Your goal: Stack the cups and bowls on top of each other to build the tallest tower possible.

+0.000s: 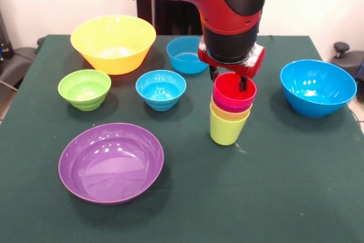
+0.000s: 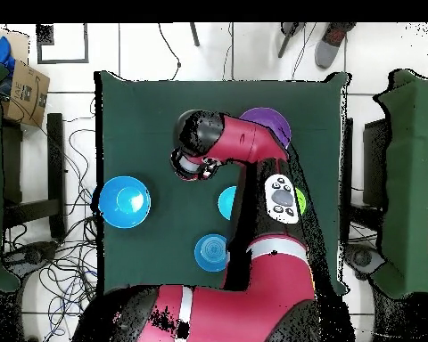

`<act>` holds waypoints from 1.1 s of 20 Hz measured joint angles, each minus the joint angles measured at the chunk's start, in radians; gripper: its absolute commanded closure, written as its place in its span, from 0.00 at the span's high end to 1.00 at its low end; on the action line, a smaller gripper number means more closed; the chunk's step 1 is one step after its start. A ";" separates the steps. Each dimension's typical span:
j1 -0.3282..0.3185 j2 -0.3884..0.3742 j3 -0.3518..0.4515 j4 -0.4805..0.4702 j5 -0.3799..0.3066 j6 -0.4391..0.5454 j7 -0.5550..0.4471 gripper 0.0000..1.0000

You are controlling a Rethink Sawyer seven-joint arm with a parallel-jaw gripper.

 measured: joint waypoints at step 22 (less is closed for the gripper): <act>0.010 -0.067 0.000 0.003 0.000 0.003 0.000 1.00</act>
